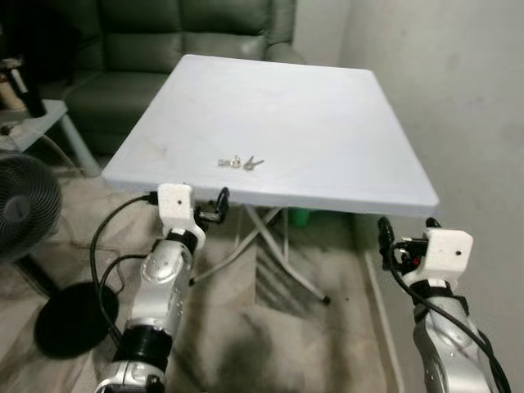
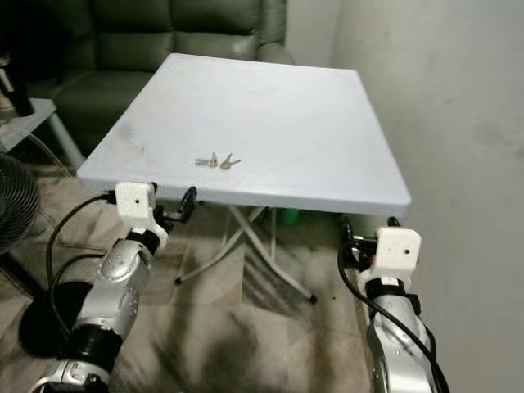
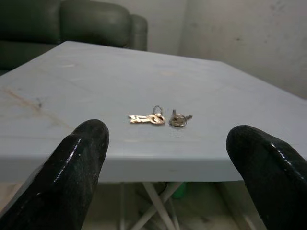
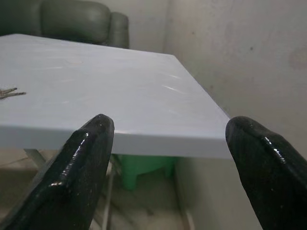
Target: Hang keys on a hook
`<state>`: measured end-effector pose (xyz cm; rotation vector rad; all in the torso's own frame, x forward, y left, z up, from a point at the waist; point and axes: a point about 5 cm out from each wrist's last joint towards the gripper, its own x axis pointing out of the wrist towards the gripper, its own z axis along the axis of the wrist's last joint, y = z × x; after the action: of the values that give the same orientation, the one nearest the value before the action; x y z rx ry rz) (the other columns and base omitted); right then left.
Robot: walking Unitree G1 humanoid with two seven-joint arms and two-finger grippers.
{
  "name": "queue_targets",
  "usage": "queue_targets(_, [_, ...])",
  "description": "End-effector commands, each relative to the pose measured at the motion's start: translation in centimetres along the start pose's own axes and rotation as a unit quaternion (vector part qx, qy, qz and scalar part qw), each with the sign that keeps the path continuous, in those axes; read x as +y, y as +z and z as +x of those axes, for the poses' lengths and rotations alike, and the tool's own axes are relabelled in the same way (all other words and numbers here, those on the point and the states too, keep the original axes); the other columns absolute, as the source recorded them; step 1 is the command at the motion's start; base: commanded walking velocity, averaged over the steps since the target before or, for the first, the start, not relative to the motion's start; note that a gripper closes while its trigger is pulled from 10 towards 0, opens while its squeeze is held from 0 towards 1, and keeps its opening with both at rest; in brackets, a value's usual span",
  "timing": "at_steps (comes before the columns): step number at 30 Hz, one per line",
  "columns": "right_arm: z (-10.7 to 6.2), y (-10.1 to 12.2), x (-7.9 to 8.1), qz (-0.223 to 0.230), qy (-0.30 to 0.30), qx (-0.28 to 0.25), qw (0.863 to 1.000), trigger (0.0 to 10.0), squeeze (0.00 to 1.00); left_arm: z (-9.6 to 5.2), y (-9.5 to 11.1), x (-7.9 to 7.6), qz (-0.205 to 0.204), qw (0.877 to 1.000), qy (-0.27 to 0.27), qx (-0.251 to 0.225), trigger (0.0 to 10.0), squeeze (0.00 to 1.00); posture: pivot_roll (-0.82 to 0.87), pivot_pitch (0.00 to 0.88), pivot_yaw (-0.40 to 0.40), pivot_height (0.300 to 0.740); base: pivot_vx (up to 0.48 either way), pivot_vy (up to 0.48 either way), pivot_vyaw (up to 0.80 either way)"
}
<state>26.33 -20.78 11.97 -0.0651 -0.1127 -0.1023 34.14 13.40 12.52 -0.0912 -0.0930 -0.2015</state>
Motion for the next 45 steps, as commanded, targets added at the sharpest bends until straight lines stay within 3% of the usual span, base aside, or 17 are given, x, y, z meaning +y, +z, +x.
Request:
queue_targets(1, [0.25,0.36,0.83,0.008,0.013,-0.007,1.000,10.0,0.00,-0.29,0.02,1.07,0.006,1.000,0.014,0.003,10.0,0.00,0.02,0.077,-0.041,0.740,0.000,0.480,0.00])
queue_targets(24, [0.38,0.58,0.84,0.007,0.018,-0.010,1.000,10.0,0.00,-0.21,0.09,1.09,-0.004,1.000,0.020,0.003,10.0,0.00,0.02,0.079,-0.045,0.740,0.000,0.480,0.00])
queue_targets(35, [0.32,0.51,0.92,0.007,0.020,-0.008,1.000,10.0,0.00,-0.20,-0.52,0.30,-0.010,1.000,0.008,0.026,10.0,0.00,0.02,0.078,-0.045,0.740,0.000,0.000,0.00])
queue_targets(45, [0.39,0.48,1.36,0.010,0.030,-0.008,0.999,10.0,0.00,-0.36,-0.53,0.57,0.015,0.999,-0.007,0.032,10.0,0.00,0.03,0.070,-0.045,0.740,0.000,0.000,0.00])
